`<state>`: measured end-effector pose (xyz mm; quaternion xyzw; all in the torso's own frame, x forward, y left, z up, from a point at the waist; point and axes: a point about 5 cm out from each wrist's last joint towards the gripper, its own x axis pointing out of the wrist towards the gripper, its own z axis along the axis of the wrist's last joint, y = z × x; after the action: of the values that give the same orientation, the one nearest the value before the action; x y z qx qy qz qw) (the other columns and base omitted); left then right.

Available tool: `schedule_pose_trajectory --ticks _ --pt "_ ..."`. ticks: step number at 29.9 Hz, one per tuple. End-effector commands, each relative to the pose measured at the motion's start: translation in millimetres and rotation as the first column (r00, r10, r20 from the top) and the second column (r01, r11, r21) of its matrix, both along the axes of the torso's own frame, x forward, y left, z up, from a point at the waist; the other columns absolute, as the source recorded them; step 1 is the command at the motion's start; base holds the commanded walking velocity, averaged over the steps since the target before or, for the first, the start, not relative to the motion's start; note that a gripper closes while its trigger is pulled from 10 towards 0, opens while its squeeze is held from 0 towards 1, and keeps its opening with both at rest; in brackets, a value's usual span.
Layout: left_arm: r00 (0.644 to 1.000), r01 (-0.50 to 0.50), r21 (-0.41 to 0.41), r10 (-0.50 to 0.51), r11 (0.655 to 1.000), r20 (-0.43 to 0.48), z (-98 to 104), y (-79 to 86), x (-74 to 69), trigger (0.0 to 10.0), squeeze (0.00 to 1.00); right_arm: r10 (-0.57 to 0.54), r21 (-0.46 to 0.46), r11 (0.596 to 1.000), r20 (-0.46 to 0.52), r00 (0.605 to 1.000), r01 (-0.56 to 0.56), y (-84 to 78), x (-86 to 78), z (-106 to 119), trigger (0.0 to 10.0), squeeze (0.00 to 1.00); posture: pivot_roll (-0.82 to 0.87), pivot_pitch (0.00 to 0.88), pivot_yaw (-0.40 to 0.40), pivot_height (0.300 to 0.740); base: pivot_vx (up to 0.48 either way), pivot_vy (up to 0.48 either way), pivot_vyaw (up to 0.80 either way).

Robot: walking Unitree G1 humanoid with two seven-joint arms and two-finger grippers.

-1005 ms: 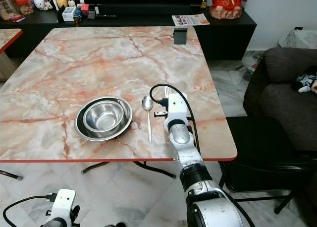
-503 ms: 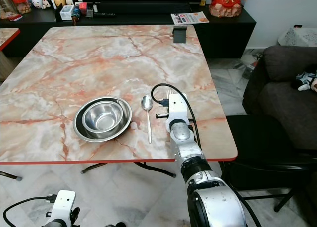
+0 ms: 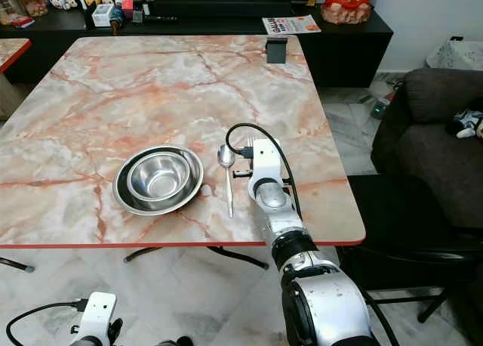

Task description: Setting the table

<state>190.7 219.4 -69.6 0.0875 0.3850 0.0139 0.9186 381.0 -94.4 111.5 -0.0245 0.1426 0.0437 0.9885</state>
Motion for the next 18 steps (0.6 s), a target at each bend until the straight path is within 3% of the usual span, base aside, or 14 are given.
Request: schedule_pose_trajectory --ticks 1,18 --pt "0.999 -0.021 0.0 0.021 1.0 -0.044 -5.9 1.7 -10.7 10.0 0.0 -0.002 0.003 1.0 -0.014 1.0 0.002 0.1 1.3 1.1 10.0 0.0 0.06 0.115 -0.001 0.74 0.0 0.0 0.0" --pt "0.998 -0.035 0.0 0.035 0.999 -0.051 -6.9 3.2 -13.5 10.0 0.0 -0.024 -0.016 1.0 -0.044 0.999 0.024 -7.9 -0.8 -6.7 10.0 0.0 0.08 0.125 -0.006 0.74 0.0 0.0 0.0"
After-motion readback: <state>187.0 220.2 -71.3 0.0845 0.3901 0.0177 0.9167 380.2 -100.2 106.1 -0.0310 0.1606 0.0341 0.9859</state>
